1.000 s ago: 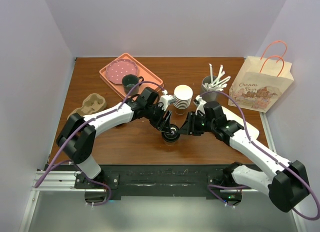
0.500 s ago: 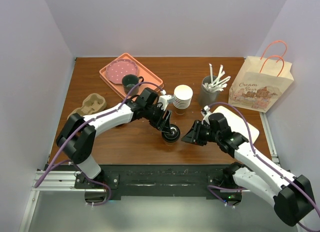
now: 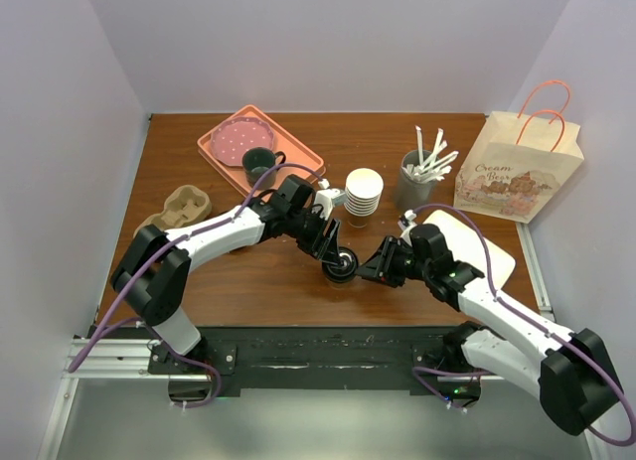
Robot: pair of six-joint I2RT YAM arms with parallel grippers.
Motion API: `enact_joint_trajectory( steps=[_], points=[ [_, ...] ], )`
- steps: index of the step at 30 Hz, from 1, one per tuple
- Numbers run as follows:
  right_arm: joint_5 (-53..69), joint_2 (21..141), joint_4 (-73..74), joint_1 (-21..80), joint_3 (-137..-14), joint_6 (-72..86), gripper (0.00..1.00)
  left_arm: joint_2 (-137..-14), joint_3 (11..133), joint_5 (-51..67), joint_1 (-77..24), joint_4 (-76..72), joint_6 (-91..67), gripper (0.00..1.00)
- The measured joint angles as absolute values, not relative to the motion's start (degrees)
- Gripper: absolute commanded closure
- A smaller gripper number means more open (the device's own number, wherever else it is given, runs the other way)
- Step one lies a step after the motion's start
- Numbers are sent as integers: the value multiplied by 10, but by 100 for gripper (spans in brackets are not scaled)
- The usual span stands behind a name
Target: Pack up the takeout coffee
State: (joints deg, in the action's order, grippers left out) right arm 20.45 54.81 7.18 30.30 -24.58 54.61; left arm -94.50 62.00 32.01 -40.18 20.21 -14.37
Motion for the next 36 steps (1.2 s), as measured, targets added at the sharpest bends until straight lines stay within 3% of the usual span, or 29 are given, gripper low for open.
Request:
enact_joint_trajectory(
  steps=[17,19,27,36],
  points=[
    [187,561,57,309,-242,555,86,-946,613,324,-401,189,-155,45],
    [179,559,57,315,-241,556,86,-946,612,324,-401,189,-156,46],
    [141,532,100,330,-259,550,67,-949,615,325,-401,188,-157,46],
    [73,543,189,326,-382,451,71,-967,637,348,-403,194,-104,48]
  ],
)
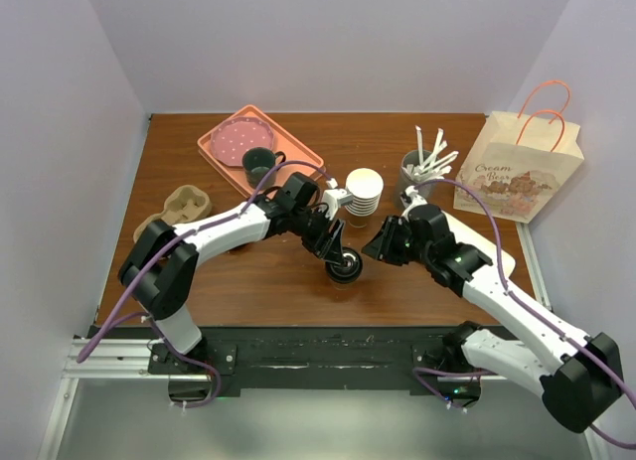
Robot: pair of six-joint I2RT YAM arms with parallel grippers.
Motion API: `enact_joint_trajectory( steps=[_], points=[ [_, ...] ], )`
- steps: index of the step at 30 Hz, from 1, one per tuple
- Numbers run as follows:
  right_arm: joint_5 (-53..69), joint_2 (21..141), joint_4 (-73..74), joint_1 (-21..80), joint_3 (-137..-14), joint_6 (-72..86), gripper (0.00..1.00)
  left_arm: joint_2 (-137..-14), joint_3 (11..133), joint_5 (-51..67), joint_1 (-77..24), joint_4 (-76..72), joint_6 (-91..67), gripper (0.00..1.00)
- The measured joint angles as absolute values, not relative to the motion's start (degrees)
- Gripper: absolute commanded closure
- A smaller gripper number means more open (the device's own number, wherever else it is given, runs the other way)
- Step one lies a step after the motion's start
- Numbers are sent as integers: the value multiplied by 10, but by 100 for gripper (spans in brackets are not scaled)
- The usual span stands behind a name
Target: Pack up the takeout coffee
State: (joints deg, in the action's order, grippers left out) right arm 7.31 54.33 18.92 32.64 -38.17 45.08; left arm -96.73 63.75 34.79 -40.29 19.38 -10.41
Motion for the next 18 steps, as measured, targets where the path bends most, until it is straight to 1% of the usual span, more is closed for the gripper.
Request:
enact_joint_trajectory(
  steps=[8,12,18],
  points=[
    [101,560,198,291,-381,407,70,-1001,665,394,-402,196,-64,48],
    [139,564,185,263,-368,393,69,-1008,669,406,-402,193,-61,48],
    [196,602,153,253,-355,380,68,-1019,674,423,-402,189,-54,49]
  ],
)
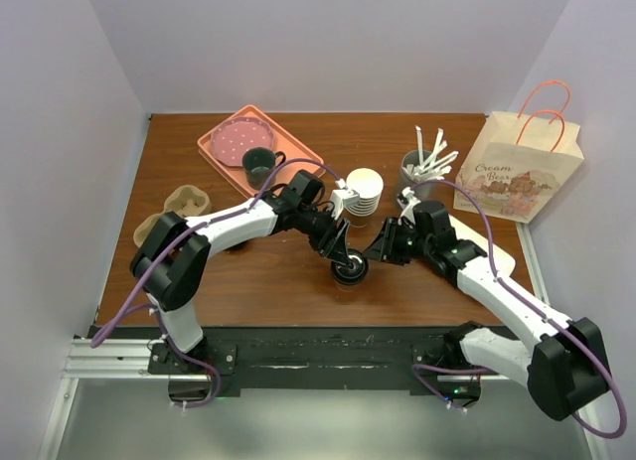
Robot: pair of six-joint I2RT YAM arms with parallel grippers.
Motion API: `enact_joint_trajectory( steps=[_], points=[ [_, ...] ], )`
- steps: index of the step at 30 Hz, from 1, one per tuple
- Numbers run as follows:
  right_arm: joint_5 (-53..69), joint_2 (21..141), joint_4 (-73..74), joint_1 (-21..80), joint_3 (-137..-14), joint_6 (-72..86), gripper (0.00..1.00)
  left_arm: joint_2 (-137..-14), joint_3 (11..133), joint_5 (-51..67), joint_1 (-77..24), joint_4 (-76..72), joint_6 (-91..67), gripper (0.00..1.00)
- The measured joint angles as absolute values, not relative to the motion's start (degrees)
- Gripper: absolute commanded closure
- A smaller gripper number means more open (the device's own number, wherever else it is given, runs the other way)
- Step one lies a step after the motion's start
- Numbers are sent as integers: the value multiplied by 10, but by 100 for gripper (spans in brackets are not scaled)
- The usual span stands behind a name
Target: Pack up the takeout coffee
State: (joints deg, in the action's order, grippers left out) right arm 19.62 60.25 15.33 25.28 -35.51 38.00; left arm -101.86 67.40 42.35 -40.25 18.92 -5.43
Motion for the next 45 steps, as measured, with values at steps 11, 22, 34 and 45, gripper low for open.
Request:
enact_joint_trajectory(
  steps=[11,22,34,45],
  points=[
    [230,634,105,249,-351,372,71,-1024,679,429,-402,193,-53,51],
    [224,626,124,245,-355,372,68,-1026,681,429,-402,194,-52,51],
    [225,625,136,233,-353,362,68,-1029,686,432,-402,200,-48,52],
    [243,629,91,229,-322,360,78,-1031,688,432,-401,201,-48,53]
  ],
)
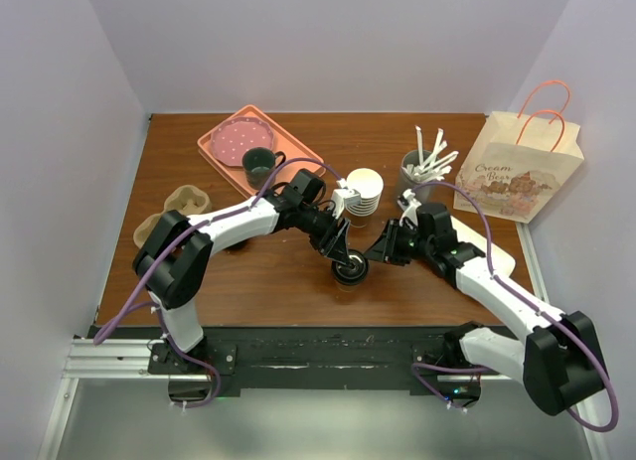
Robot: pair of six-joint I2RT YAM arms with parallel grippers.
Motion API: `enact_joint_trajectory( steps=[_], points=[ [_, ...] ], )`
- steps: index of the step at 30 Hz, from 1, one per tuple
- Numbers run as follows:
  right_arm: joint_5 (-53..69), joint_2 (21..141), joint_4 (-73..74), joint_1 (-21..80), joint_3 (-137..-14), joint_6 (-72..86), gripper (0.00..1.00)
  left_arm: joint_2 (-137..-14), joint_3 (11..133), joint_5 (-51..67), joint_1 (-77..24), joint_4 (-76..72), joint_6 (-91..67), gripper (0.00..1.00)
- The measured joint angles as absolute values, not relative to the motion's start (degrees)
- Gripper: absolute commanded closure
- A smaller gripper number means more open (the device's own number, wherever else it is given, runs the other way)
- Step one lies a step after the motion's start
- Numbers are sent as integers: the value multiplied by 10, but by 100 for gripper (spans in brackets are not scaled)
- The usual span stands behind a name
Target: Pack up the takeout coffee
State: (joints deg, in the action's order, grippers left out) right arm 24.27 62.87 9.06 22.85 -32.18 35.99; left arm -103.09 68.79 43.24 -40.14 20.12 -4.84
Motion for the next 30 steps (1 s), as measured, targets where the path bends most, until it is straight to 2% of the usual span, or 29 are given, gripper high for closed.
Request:
enact_joint_trajectory(
  steps=[9,17,23,27,30],
  points=[
    [240,627,45,226,-282,390,83,-1031,680,427,-401,193,-50,53],
    [230,601,21,228,-261,409,78,-1014,649,417,-401,157,-74,54],
    [201,616,120,232,-332,380,72,-1004,642,402,-403,147,-95,53],
    [184,635,181,232,-403,360,67,-992,628,387,-405,133,-116,48],
    [177,637,215,232,-449,345,63,-985,623,372,-405,130,-135,41]
  ],
)
